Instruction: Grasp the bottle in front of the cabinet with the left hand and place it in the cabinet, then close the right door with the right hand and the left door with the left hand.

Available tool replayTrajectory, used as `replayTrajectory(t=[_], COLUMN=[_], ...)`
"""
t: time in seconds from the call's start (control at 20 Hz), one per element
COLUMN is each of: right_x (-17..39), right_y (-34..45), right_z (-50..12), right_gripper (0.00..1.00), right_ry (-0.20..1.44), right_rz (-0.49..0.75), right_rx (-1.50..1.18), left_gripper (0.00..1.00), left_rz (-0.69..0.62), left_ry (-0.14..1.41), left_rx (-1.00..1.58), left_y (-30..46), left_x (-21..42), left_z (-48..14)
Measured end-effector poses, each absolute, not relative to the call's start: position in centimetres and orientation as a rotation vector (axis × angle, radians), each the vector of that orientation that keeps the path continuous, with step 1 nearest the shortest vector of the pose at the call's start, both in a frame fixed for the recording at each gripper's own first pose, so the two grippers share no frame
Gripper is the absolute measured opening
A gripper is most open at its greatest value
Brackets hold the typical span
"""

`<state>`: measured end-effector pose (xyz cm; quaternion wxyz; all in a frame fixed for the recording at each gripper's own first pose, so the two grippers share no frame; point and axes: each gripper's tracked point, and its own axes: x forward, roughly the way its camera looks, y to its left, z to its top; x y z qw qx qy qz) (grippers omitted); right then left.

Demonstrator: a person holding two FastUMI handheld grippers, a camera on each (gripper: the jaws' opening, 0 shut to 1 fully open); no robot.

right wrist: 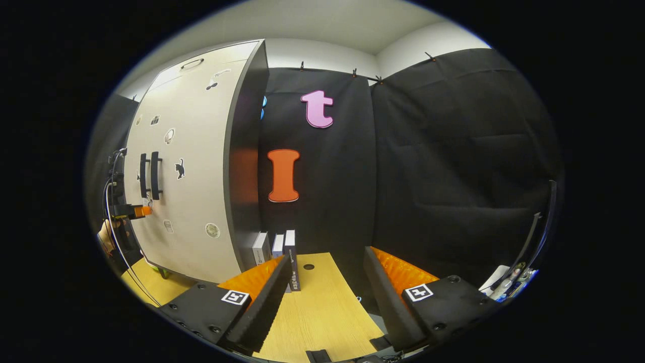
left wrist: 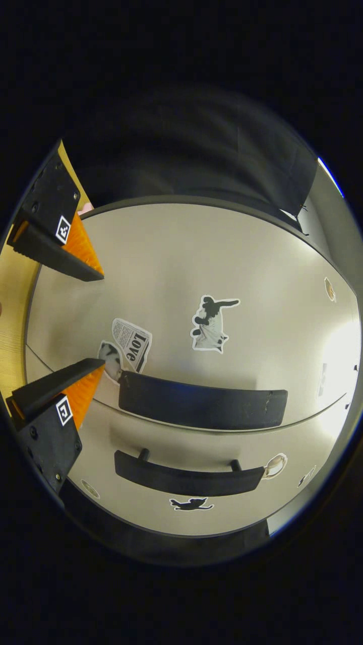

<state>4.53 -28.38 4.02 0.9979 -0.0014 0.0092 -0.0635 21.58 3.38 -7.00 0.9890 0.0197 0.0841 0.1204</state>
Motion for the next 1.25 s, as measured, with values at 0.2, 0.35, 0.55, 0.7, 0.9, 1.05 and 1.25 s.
replayTrajectory(t=[0.2, 0.35, 0.55, 0.7, 0.9, 1.05, 1.25], right_x=[4.3, 4.1, 4.0, 3.4, 3.4, 3.5, 3.7], right_y=[-28.3, -28.0, -27.7, -28.4, -28.1, -27.6, -27.5], right_z=[4.5, 5.0, 5.7, 6.8, 8.0, 8.8, 8.9], right_gripper=[0.96, 0.96, 0.96, 0.96, 0.96, 0.96, 0.96], right_ry=[0.009, -0.003, -0.017, -0.026, -0.045, -0.063, -0.070], right_rz=[-0.115, -0.099, -0.077, -0.058, -0.039, -0.016, 0.000], right_rx=[-0.003, 0.000, 0.006, 0.005, -0.006, 0.002, 0.008], left_gripper=[0.94, 0.94, 0.94, 0.94, 0.94, 0.94, 0.94], left_rz=[0.221, 0.205, 0.161, 0.141, 0.129, 0.128, 0.161], left_ry=[0.146, 0.113, 0.101, 0.058, 0.021, -0.009, -0.055], left_rx=[0.018, 0.048, 0.066, 0.080, 0.066, 0.068, 0.086], left_y=[1.6, 0.3, -2.3, -3.8, -5.4, -6.0, -6.0], left_x=[19.9, 18.4, 16.1, 13.6, 10.8, 9.0, 7.4], left_z=[-5.1, -1.6, 1.9, 4.2, 6.7, 8.5, 10.3])
